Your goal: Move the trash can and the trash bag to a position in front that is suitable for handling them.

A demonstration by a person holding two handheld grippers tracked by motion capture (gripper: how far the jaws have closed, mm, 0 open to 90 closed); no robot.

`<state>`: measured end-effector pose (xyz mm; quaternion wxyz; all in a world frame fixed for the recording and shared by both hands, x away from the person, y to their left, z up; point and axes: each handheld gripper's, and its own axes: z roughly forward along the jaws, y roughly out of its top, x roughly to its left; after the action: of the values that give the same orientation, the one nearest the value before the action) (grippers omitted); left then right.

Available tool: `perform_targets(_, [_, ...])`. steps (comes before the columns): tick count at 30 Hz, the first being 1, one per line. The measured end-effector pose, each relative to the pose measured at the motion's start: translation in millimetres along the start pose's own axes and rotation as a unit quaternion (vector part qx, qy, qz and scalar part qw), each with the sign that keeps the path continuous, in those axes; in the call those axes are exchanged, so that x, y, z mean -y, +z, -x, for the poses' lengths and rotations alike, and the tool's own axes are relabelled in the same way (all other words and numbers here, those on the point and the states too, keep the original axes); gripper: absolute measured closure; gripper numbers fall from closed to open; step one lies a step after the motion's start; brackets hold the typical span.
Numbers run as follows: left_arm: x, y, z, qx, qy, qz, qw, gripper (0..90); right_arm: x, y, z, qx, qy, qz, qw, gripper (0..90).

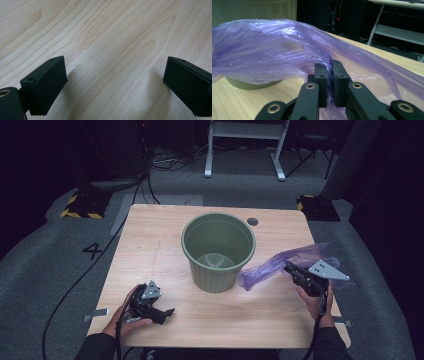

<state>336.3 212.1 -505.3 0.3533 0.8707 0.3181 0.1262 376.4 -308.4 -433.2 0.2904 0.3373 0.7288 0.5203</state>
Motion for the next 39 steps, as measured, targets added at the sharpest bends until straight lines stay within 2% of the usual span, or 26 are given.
perform_targets(17, [0.0,0.1,-0.3,0.003,0.001,0.0,1.0,4.5,-8.1,-13.8,6.2,0.019,0.015,0.031,0.9992,85.3])
perform_targets(25, [0.0,0.1,-0.4,0.003,0.001,0.0,1.0,4.5,-14.1,-13.9,5.5,0.02,0.011,0.035,0.9991,85.4])
perform_targets(39, [-0.1,0.2,-0.6,0.004,0.002,0.0,1.0,4.5,-31.3,-16.0,13.0,0.029,0.012,0.059,0.9978,85.7])
